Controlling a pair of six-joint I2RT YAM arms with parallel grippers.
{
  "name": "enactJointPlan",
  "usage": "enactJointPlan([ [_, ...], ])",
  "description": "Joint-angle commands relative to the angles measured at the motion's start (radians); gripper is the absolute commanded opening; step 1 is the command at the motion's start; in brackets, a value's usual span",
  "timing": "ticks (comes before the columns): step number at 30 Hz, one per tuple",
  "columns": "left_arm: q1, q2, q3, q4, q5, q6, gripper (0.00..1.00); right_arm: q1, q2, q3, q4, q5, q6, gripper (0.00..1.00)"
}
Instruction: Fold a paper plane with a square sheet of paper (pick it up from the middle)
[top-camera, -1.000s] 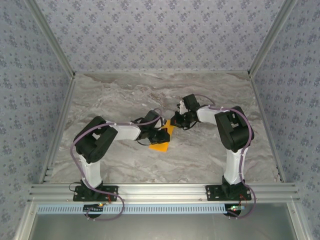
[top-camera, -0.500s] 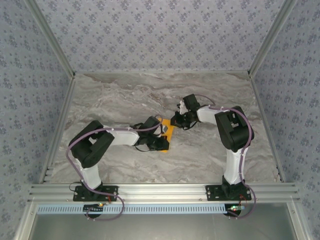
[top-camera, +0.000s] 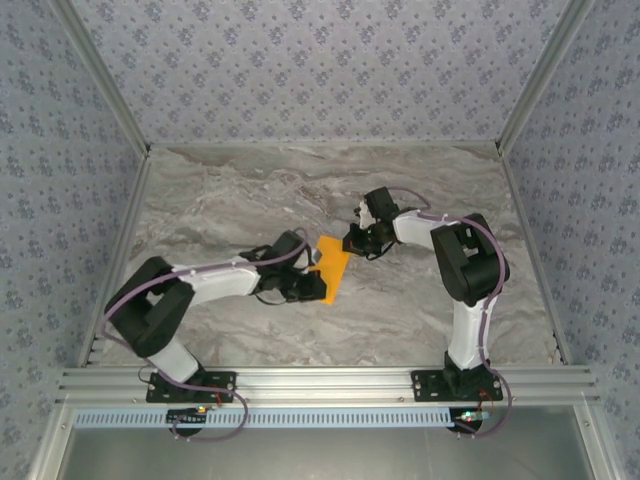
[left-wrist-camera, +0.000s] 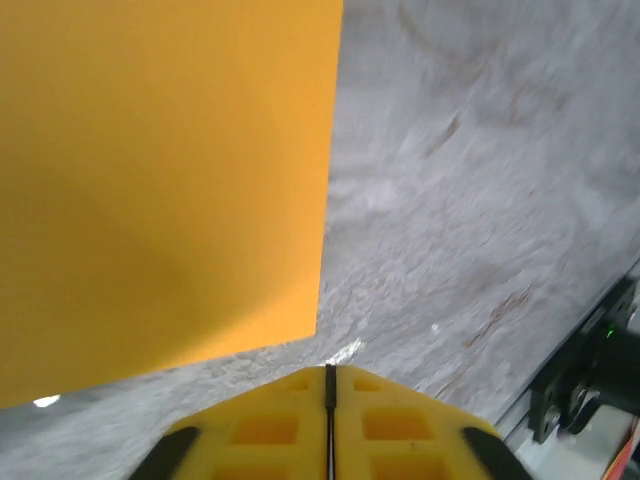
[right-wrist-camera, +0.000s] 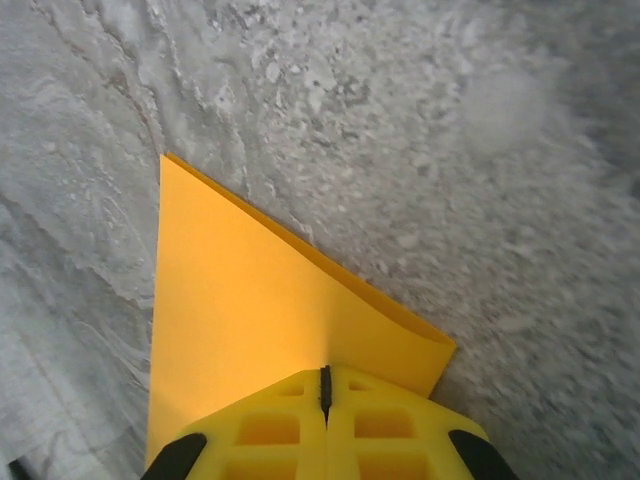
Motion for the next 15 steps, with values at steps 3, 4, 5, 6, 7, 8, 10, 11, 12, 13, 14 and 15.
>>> enactJointPlan([
  [3,0.143,-0.145,0.030,-0.164,-0.136,-0.027,0.40,0.094,-0.140,0.078,-0.257,0.242,-0.055,0.24],
  [4,0.174,-0.165,0.025,-0.195,-0.155,-0.026,0.44,0.119,-0.164,0.081,-0.282,0.288,-0.052,0.28],
  [5,0.203,-0.184,0.011,-0.210,-0.167,-0.027,0.49,0.141,-0.178,0.084,-0.301,0.320,-0.047,0.32],
  [6,0.237,-0.205,-0.004,-0.224,-0.178,-0.034,0.55,0.166,-0.188,0.091,-0.322,0.353,-0.041,0.35],
  [7,0.270,-0.220,-0.015,-0.242,-0.189,-0.043,0.61,0.194,-0.190,0.099,-0.342,0.388,-0.031,0.39],
  [8,0.297,-0.232,-0.025,-0.254,-0.195,-0.045,0.66,0.220,-0.188,0.108,-0.345,0.417,-0.021,0.43],
  [10,0.341,-0.249,-0.036,-0.284,-0.216,-0.041,0.74,0.283,-0.167,0.141,-0.381,0.475,0.023,0.50],
  [11,0.356,-0.252,-0.038,-0.297,-0.229,-0.039,0.78,0.310,-0.150,0.159,-0.391,0.496,0.042,0.53],
  [12,0.371,-0.255,-0.038,-0.316,-0.249,-0.040,0.81,0.337,-0.128,0.186,-0.410,0.524,0.064,0.55],
  [13,0.384,-0.257,-0.038,-0.332,-0.260,-0.040,0.83,0.361,-0.100,0.212,-0.424,0.542,0.085,0.57],
  [14,0.396,-0.258,-0.039,-0.341,-0.264,-0.039,0.85,0.377,-0.079,0.231,-0.430,0.547,0.096,0.58],
  [15,0.408,-0.260,-0.043,-0.350,-0.268,-0.040,0.87,0.392,-0.054,0.249,-0.431,0.547,0.109,0.58],
])
